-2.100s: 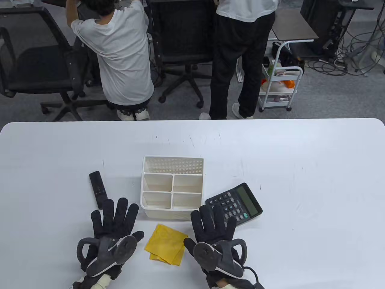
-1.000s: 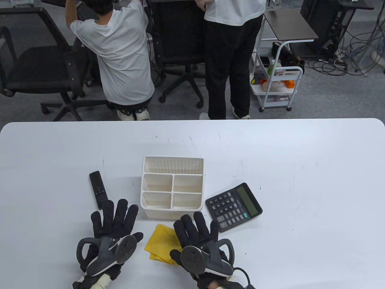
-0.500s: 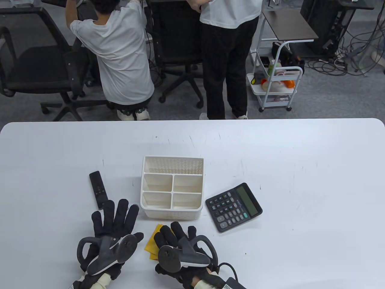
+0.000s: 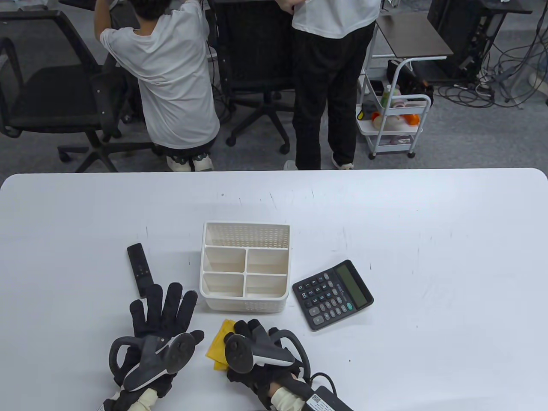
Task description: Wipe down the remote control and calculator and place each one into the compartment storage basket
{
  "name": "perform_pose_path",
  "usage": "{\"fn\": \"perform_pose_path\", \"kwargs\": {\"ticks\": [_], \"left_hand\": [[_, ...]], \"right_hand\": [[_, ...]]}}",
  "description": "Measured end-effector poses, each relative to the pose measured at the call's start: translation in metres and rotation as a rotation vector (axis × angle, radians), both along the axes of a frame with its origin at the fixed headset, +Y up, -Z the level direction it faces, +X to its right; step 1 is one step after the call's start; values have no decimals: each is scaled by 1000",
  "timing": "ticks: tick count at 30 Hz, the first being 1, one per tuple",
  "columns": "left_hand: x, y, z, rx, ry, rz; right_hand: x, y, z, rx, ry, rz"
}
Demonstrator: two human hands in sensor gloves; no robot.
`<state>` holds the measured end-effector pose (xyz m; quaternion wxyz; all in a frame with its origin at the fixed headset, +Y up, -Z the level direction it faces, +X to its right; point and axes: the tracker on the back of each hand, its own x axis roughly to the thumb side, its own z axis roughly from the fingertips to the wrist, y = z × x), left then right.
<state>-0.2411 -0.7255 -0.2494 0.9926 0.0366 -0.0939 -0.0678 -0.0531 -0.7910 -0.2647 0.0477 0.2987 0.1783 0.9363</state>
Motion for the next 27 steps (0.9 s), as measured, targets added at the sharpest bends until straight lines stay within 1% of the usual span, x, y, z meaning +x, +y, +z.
{"fn": "perform_pose_path", "kwargs": {"ticks": [4, 7, 10, 12, 14, 15, 18, 19, 24, 27], "left_hand": [[0, 0, 0, -4, 2, -2], [0, 0, 0, -7, 4, -2], [0, -1, 0, -7, 4, -2], [0, -1, 0, -8, 4, -2], [0, -1, 0, -8, 4, -3], [0, -1, 0, -8, 4, -3], [0, -1, -1, -9, 4, -3], [0, -1, -1, -10, 5, -3], [1, -2, -1, -13, 3, -7], [1, -2, -1, -17, 5, -8]], "right_hand": [[0, 4, -1, 72, -4, -3], [1, 8, -1, 222, 26, 25], [4, 13, -1, 311, 19, 30], [8, 16, -3, 309, 2, 14], [14, 19, -7, 282, -29, -17], [19, 20, -8, 257, -49, -44], [33, 28, -11, 234, -103, -124], [36, 29, -12, 234, -111, -137], [61, 54, -11, 263, -191, -304], [71, 64, -10, 292, -223, -384]]}}
